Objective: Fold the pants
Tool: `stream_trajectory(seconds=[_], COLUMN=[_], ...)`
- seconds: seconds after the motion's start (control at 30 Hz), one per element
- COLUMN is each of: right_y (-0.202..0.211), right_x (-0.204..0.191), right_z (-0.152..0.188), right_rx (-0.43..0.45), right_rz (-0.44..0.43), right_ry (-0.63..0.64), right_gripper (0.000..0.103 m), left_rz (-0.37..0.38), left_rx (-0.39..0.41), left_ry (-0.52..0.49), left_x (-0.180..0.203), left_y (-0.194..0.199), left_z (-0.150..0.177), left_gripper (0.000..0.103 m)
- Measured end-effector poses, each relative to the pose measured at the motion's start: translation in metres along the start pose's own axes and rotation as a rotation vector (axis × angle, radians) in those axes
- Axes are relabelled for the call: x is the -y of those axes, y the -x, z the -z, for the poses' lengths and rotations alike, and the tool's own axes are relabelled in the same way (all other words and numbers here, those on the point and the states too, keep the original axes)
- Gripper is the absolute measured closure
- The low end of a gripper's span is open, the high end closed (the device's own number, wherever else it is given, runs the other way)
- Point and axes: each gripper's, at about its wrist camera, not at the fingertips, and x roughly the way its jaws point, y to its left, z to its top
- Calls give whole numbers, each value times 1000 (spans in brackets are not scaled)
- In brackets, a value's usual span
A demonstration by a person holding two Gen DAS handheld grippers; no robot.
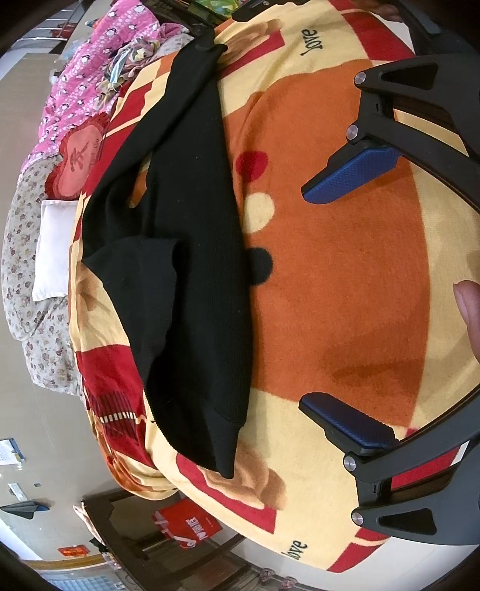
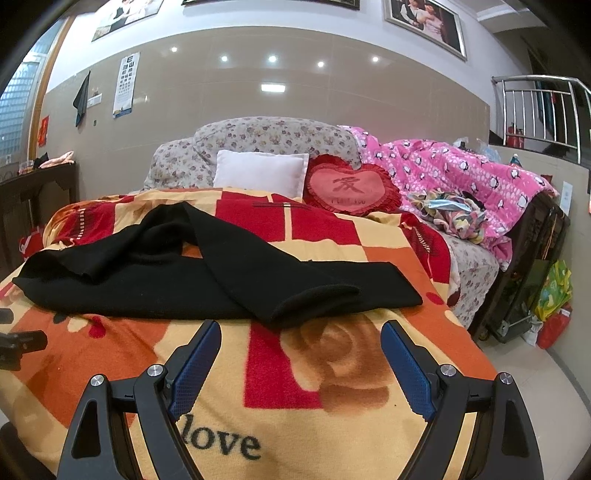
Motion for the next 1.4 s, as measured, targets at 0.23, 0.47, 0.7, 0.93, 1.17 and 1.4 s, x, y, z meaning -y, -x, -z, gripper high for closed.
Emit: stream_trajectory(seconds=[0.23,0.47,0.7,0.93,1.17,1.4], right_y=[1,1,2,1,2,2], right_x=[2,3,4,4,4,4], right_z=[0,0,0,-1,0,0], right_rx=[-2,-2,-3,-5,-2,-3], right_rz=[4,2,3,3,4,4], right_ry=[-3,-5,-7,-8,-9,-10], right_gripper=[16,16,16,16,16,16], left_rz=[0,3,2,2,2,2], left_rx=[-2,-3,-5,-6,-7,-8], left_ry=[2,0,3,2,3,3], left_x=[0,0,0,0,0,1], left_y=[0,0,0,-1,-1,-1], left_z=[0,0,1,1,1,1], left_gripper=[1,1,1,1,1,1])
